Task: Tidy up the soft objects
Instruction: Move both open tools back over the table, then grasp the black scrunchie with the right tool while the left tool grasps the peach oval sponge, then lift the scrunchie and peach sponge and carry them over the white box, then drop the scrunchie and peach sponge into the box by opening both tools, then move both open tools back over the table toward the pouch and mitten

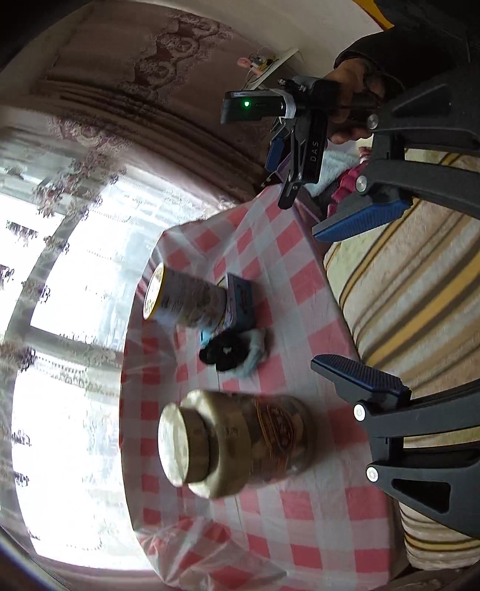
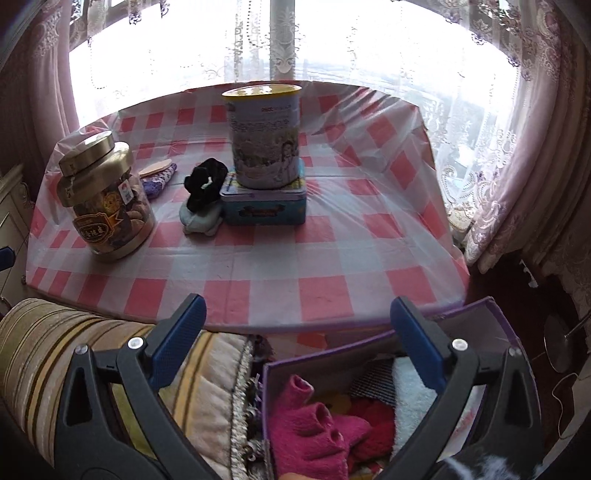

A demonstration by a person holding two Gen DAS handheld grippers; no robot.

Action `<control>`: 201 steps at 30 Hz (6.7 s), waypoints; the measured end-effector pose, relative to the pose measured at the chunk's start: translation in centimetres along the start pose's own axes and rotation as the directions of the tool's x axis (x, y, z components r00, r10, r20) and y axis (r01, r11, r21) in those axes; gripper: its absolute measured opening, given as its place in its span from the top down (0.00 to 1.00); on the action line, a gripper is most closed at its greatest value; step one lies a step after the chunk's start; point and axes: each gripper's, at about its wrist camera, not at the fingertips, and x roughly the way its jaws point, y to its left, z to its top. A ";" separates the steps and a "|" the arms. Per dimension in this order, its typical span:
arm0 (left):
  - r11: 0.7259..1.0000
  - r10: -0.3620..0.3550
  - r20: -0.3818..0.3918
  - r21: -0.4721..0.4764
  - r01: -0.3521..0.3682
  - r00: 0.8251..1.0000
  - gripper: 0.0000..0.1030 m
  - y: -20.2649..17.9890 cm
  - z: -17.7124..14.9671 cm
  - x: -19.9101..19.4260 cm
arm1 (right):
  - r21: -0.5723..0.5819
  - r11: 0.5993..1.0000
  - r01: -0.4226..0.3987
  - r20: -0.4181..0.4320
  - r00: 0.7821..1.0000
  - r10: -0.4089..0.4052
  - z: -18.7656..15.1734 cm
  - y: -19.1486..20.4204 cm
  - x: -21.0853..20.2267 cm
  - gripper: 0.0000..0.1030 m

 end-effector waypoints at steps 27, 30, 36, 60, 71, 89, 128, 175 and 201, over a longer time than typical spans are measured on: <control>0.875 0.276 0.026 -0.420 -0.240 0.961 0.38 25.0 4.3 -1.1 | -0.694 0.720 0.018 0.125 0.988 0.095 7.6 15.8 14.5 0.14; 0.880 0.250 0.028 -0.424 -0.215 0.968 0.38 26.2 5.2 0.3 | -0.730 0.683 0.021 0.114 0.989 0.092 7.8 16.3 15.7 0.15; 0.892 0.125 0.052 -0.444 -0.089 0.991 0.38 28.9 7.9 4.2 | -0.747 0.664 0.035 0.106 0.992 0.068 8.3 16.7 17.5 0.23; 0.901 -0.099 -0.264 -0.433 -0.026 0.959 0.36 32.0 17.9 25.9 | -0.667 0.745 0.005 0.113 0.989 0.095 9.0 16.3 18.8 0.77; 0.864 -0.186 -0.315 -0.503 0.003 0.931 0.76 33.1 16.4 28.9 | -0.612 0.791 -0.024 0.133 0.982 0.133 9.8 16.1 16.8 0.77; 0.778 -0.236 -0.084 -0.613 0.136 0.968 0.93 33.9 16.2 23.4 | -0.472 0.874 -0.117 0.098 0.978 0.183 10.1 13.8 14.9 0.77; 0.771 -0.050 0.088 -0.630 0.095 0.995 0.93 26.0 0.1 -2.7 | -0.195 0.970 -0.144 -0.035 0.990 0.140 4.2 10.5 5.2 0.77; 0.898 -0.391 -0.199 -0.299 0.324 0.899 0.47 -1.1 -0.1 7.4 | 0.039 0.997 0.067 -0.106 0.992 -0.062 -2.9 -4.9 -1.4 0.28; 0.878 0.063 -0.187 -0.457 -0.143 0.980 0.31 30.5 9.0 11.0 | -0.555 0.814 -0.172 -0.080 0.985 0.154 6.2 15.5 17.0 0.27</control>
